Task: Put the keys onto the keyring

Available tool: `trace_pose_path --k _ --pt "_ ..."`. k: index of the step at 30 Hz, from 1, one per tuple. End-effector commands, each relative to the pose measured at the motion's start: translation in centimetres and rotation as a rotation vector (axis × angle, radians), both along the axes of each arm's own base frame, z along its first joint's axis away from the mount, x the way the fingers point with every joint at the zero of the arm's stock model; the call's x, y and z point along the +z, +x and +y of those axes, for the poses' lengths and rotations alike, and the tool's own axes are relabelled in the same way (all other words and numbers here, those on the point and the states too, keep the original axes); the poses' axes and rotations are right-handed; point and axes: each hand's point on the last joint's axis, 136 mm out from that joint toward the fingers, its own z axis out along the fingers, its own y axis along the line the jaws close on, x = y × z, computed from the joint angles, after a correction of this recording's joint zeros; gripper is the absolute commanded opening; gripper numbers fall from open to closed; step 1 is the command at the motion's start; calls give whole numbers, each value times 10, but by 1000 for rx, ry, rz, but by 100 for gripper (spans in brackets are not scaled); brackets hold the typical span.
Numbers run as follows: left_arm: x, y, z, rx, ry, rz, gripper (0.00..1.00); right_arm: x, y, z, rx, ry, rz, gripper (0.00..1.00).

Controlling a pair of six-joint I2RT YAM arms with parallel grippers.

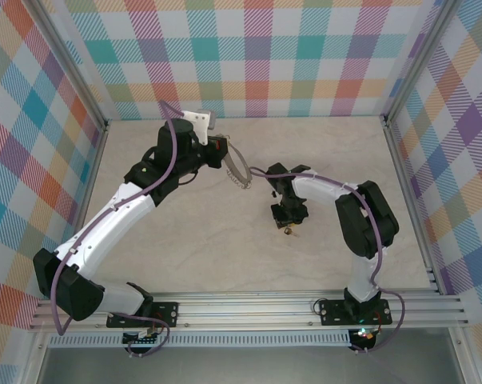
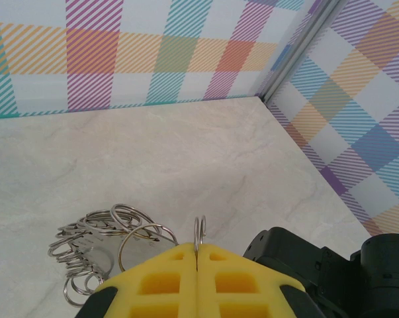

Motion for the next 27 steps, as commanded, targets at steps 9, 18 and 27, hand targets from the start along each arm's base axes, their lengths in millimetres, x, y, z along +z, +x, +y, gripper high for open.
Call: trace_pose_path --k 9,18,27 --pt "22 1 6 13 -51 -53 0 1 -12 -9 -18 -29 23 21" --pt "22 1 5 9 -51 -52 0 1 -13 -13 -28 -41 18 20" --pt "22 1 5 9 -53 -54 0 5 -8 -12 -42 -31 7 22"
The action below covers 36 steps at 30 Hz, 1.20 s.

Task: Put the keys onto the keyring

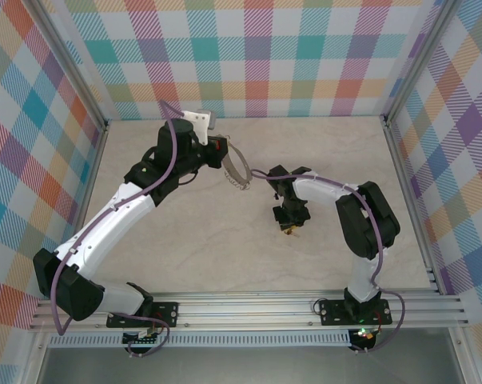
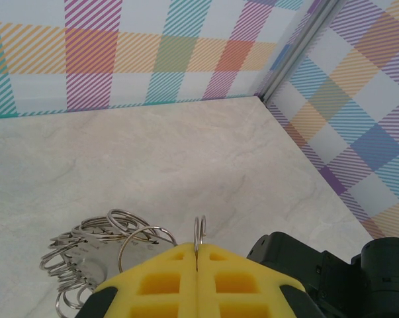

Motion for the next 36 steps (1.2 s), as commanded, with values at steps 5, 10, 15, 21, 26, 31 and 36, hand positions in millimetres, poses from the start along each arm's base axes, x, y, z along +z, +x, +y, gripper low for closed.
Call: trace_pose_path --k 5,10,15,21,26,31,36 --pt "22 1 5 11 -52 -53 0 9 -1 -3 -22 5 -1 21" --pt "22 1 5 13 -52 -55 0 9 -1 -3 -23 6 -1 17" --pt "21 1 4 10 -53 -53 0 10 -1 -4 -24 6 0 14" --pt "21 2 4 9 -57 -51 0 11 -1 -4 -27 8 -5 13" --pt "21 1 3 5 -57 -51 0 13 0 -5 -37 16 -5 0" --pt "23 1 3 3 -58 -54 0 28 7 -8 -75 48 -32 0" --pt "25 0 2 -4 -58 -61 0 73 22 -10 -118 152 -117 0"
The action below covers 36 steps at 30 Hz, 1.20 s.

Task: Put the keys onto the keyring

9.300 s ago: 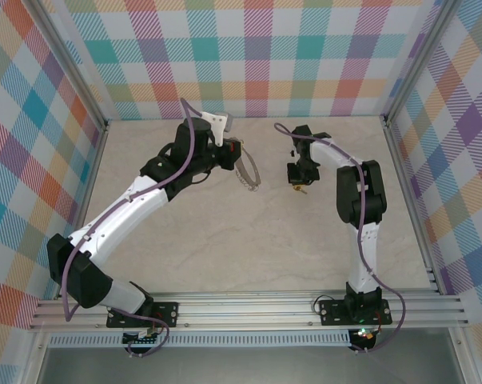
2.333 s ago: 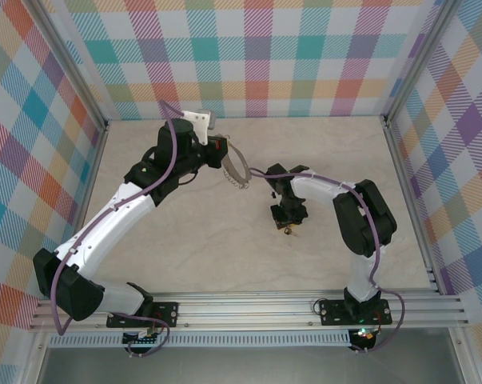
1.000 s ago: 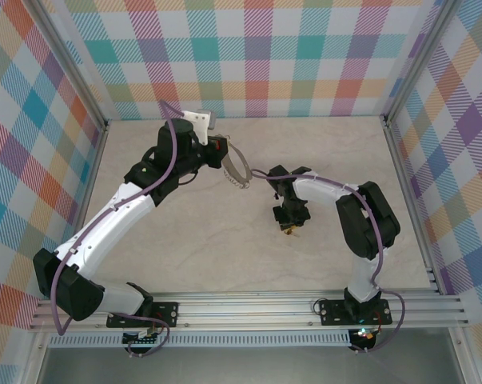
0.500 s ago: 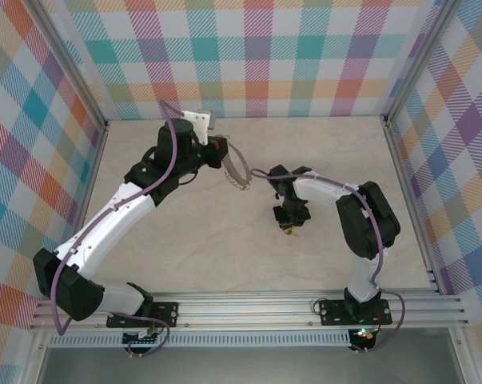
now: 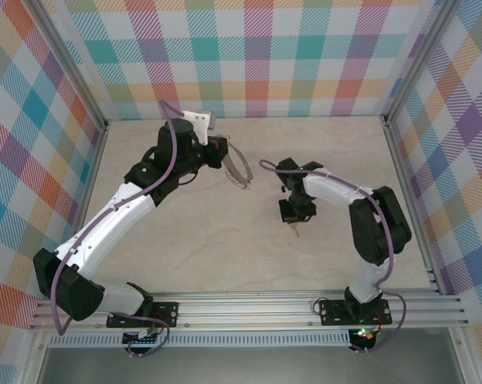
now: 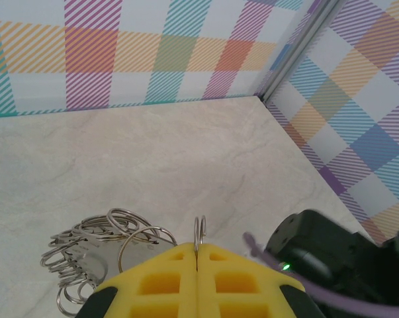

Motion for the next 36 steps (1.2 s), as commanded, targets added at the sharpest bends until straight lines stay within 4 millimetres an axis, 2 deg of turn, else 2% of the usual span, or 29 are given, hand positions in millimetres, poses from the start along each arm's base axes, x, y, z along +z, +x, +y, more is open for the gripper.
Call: trace_pose_path --k 1,5,9,15,18,22,26,33,36 --pt "26 0 2 -6 -57 -65 0 50 12 4 -32 113 -91 0" --pt "29 -2 1 -19 -65 -72 0 100 23 9 -9 269 -211 0" --pt "31 -3 -2 -38 -71 -80 0 149 25 20 56 508 -332 0" --pt "35 -7 -6 -71 -79 -90 0 220 5 42 191 890 -456 0" --pt "37 -9 -9 -94 -77 -95 0 241 -3 48 220 983 -447 0" --pt "38 -11 -13 -124 -69 -104 0 261 -8 52 238 1044 -455 0" --pt "42 -14 -19 -172 -55 -132 0 272 -4 50 218 1035 -493 0" --pt "52 -17 -34 -265 -9 -220 0 277 17 36 110 926 -571 0" --pt "46 -13 -45 -305 35 -220 0 272 29 27 62 848 -587 0"
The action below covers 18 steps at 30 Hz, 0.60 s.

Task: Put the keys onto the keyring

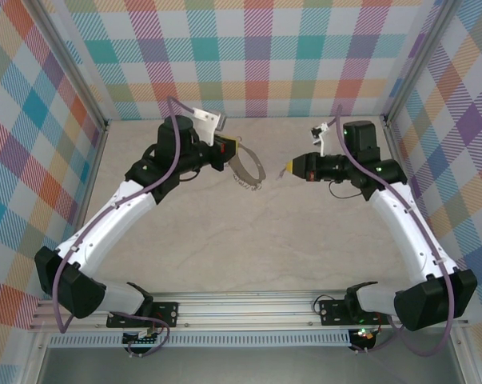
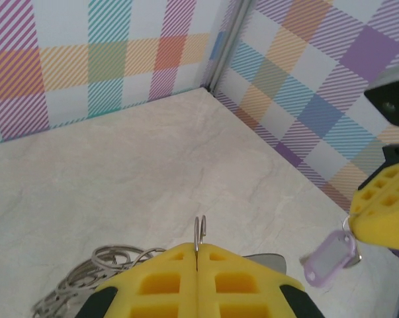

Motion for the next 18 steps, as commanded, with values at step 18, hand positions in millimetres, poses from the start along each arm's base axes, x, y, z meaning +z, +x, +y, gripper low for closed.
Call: trace_pose_path --k 18 --pt "65 -43 -63 -353 6 -294 0 55 28 -9 -11 -52 -261 0"
